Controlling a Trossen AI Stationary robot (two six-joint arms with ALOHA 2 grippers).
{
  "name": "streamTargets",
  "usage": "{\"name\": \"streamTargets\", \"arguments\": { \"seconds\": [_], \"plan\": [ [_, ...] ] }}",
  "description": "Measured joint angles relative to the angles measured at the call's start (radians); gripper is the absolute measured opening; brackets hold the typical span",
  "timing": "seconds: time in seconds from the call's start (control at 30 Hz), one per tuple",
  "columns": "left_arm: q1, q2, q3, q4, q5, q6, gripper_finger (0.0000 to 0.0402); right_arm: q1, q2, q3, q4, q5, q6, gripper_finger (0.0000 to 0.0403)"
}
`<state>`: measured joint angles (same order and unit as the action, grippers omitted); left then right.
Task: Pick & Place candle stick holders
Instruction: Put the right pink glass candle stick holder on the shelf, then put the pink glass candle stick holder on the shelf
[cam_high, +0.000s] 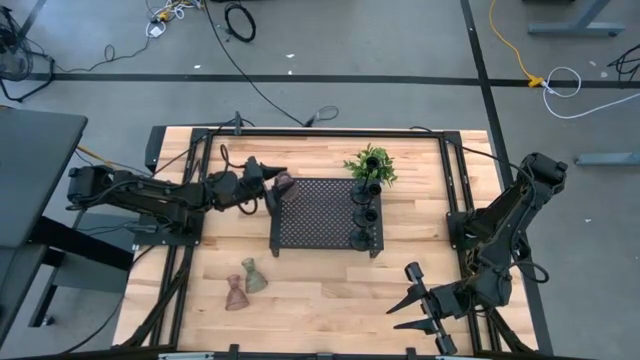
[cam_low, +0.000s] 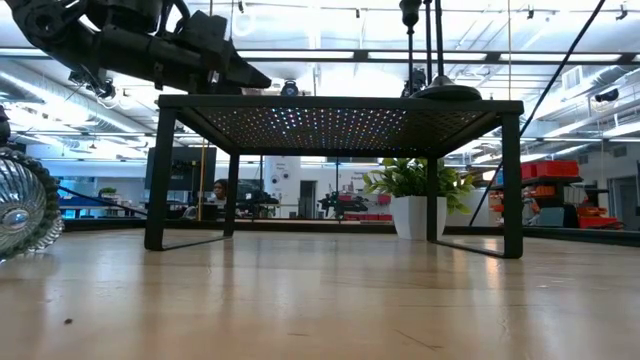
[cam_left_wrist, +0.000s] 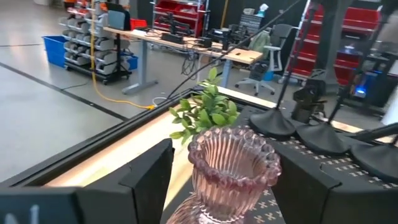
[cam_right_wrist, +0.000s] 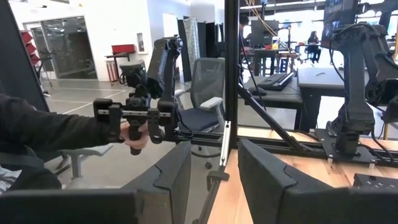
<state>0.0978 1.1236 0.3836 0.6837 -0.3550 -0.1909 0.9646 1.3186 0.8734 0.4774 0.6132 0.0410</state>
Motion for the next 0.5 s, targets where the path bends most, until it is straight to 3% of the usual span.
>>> {"name": "streamTargets", "arguments": {
  "seconds": [0.5],
  "plan": [
    [-0.002,-0.008,0.002,0.068,0.09,0.033,0.033,0.0,0.0,0.0,-0.01,0.0,0.003,0.013]
  ]
}}
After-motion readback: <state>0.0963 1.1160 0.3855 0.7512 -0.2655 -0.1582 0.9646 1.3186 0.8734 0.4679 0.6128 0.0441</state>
